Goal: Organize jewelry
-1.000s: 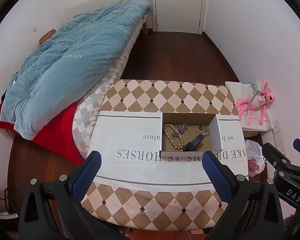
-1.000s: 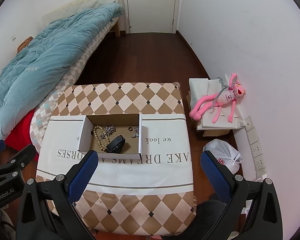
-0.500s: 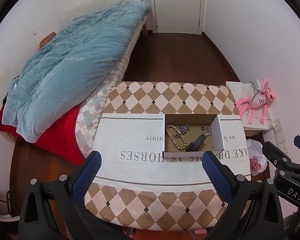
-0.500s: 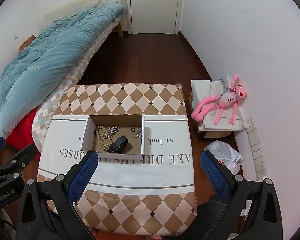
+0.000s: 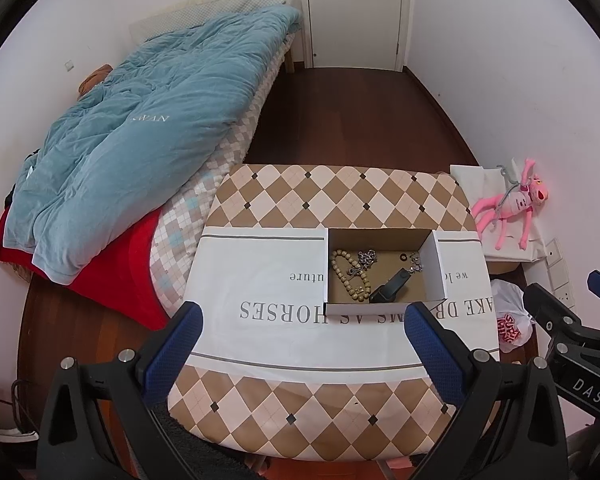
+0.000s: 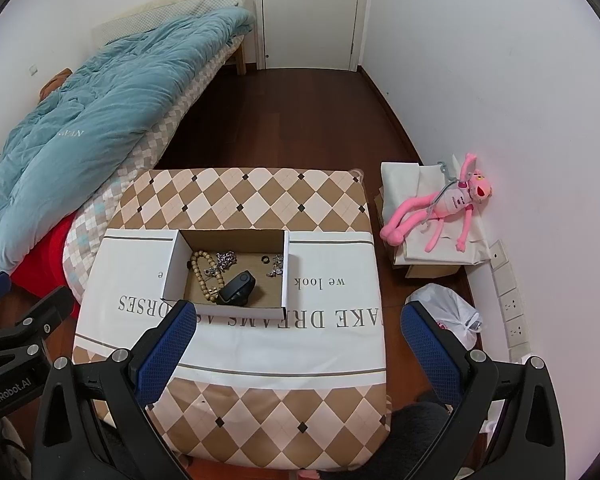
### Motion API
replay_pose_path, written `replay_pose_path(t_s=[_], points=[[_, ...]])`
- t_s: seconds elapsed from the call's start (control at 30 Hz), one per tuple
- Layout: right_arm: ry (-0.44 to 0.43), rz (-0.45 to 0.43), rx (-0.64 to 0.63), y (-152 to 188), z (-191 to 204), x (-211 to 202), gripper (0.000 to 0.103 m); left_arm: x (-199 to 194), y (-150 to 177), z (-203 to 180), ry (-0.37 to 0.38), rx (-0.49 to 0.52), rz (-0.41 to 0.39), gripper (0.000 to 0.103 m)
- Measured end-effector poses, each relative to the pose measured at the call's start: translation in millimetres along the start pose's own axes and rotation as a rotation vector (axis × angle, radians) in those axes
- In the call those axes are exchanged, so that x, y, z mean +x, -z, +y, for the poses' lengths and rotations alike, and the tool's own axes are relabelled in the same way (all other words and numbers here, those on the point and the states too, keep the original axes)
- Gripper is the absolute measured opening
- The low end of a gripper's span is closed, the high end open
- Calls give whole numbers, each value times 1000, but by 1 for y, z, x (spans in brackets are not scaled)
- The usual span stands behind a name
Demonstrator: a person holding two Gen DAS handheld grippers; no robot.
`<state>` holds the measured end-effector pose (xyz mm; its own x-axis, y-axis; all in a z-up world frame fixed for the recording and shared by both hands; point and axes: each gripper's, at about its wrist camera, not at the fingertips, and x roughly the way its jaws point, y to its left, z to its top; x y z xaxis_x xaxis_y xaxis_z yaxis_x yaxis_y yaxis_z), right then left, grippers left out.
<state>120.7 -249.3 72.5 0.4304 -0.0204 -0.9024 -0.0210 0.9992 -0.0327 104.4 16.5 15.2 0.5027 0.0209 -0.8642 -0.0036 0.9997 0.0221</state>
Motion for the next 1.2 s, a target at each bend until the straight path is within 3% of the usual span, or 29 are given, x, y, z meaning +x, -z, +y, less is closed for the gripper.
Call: replay_pose_path(t_s=[1.2], points=[[8, -3, -5, 1, -5, -1, 103, -7, -1, -4, 10, 3, -11, 103]])
